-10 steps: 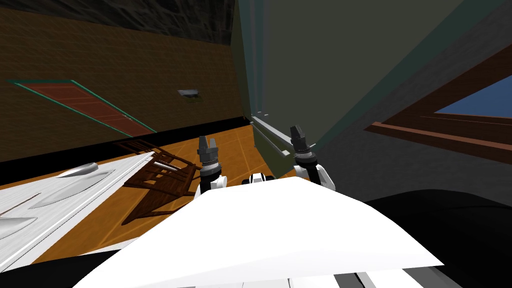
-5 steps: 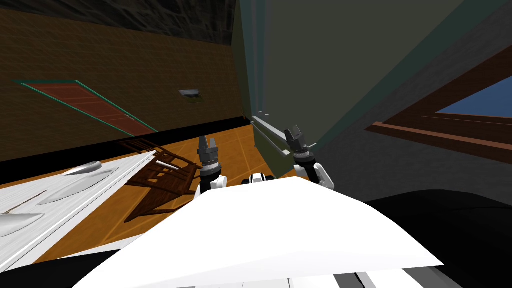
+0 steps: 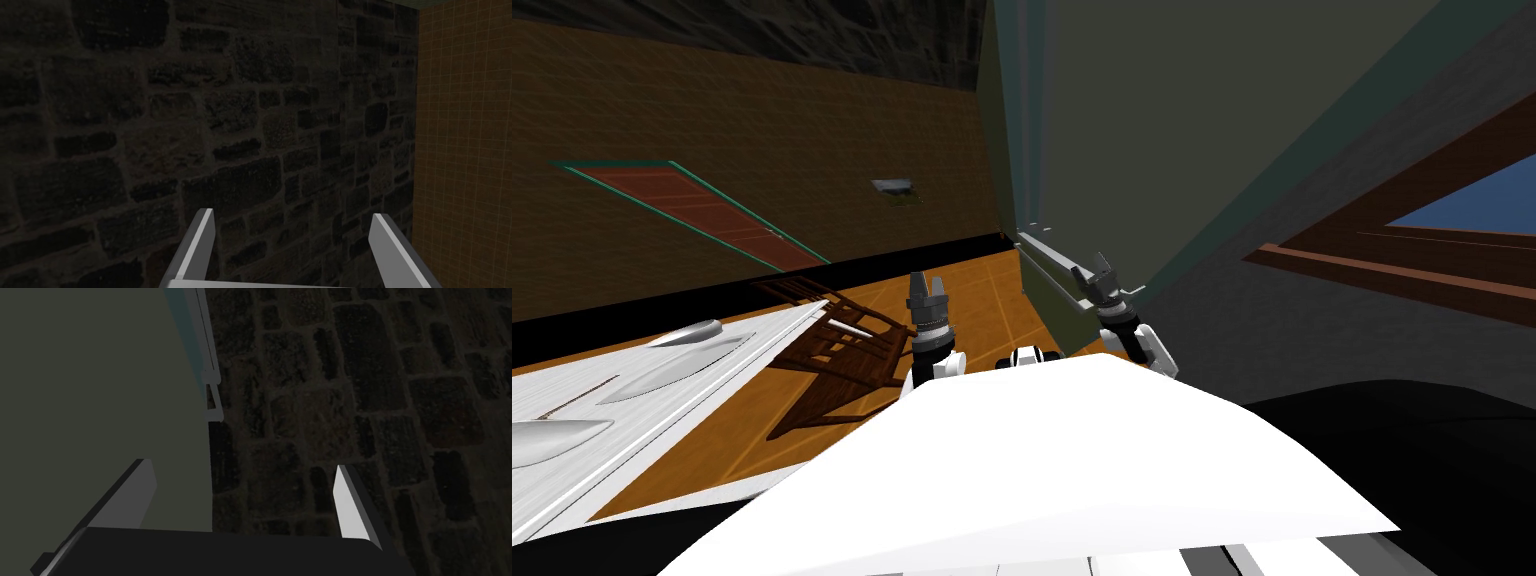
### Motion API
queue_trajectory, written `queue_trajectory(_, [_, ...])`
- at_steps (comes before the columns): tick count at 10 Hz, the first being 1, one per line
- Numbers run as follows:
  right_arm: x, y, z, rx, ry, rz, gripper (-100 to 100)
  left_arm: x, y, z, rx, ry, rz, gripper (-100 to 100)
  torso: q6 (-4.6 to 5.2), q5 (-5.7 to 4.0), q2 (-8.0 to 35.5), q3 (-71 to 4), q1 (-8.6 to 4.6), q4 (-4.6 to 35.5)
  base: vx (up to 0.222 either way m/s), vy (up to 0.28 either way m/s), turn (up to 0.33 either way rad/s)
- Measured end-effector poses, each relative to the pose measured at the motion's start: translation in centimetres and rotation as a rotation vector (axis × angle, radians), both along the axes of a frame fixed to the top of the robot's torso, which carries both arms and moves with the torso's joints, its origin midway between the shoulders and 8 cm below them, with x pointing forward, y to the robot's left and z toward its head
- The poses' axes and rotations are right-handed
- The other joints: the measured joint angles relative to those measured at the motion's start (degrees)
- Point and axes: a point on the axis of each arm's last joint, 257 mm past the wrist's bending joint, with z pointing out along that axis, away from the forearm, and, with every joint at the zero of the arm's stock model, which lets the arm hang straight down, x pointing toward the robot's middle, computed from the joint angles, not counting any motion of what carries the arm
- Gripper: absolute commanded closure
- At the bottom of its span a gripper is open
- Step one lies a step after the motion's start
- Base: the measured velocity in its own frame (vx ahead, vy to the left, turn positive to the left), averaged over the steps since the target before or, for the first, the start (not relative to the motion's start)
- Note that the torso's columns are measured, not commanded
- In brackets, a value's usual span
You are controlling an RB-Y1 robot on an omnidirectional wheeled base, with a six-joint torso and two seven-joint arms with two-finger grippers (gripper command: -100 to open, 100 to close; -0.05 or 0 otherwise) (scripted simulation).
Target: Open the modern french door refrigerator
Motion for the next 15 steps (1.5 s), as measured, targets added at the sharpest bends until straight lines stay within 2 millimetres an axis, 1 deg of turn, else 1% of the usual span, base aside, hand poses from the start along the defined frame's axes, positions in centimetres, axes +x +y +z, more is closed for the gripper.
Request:
queue_trajectory(2, [0.4, 0.1, -0.9, -0.081, -0.014, -0.049, -100, 0.0, 0.0, 0.0, 0.000, 0.000, 0.000, 0, 0.00, 0.00, 0.0, 0.0, -0.01, 0.0, -0.012, 0.006, 0.008])
queue_trajectory(4, [0.7, 0.2, -1.2, -0.133, -0.029, -0.085, -100, 0.0, 0.0, 0.0, 0.000, 0.000, 0.000, 0, 0.00, 0.00, 0.0, 0.0, -0.02, 0.0, -0.007, 0.001, 0.002])
queue_trajectory(9, [2.2, 0.2, -3.8, -0.329, -0.054, -0.199, -100, 0.0, 0.0, 0.0, 0.000, 0.000, 0.000, 0, 0.00, 0.00, 0.0, 0.0, -0.01, 0.0, -0.013, 0.001, 0.003])
queue_trajectory(11, [2.3, 0.1, -4.3, -0.380, -0.068, -0.233, -100, 0.0, 0.0, 0.0, 0.000, 0.000, 0.000, 0, 0.00, 0.00, 0.0, 0.0, -0.01, 0.0, -0.008, -0.001, -0.001])
queue_trajectory(15, [3.2, -0.2, -6.6, -0.526, -0.084, -0.315, -100, 0.0, 0.0, 0.0, 0.000, 0.000, 0.000, 0, 0.00, 0.00, 0.0, 0.0, -0.01, 0.0, -0.014, -0.005, -0.004])
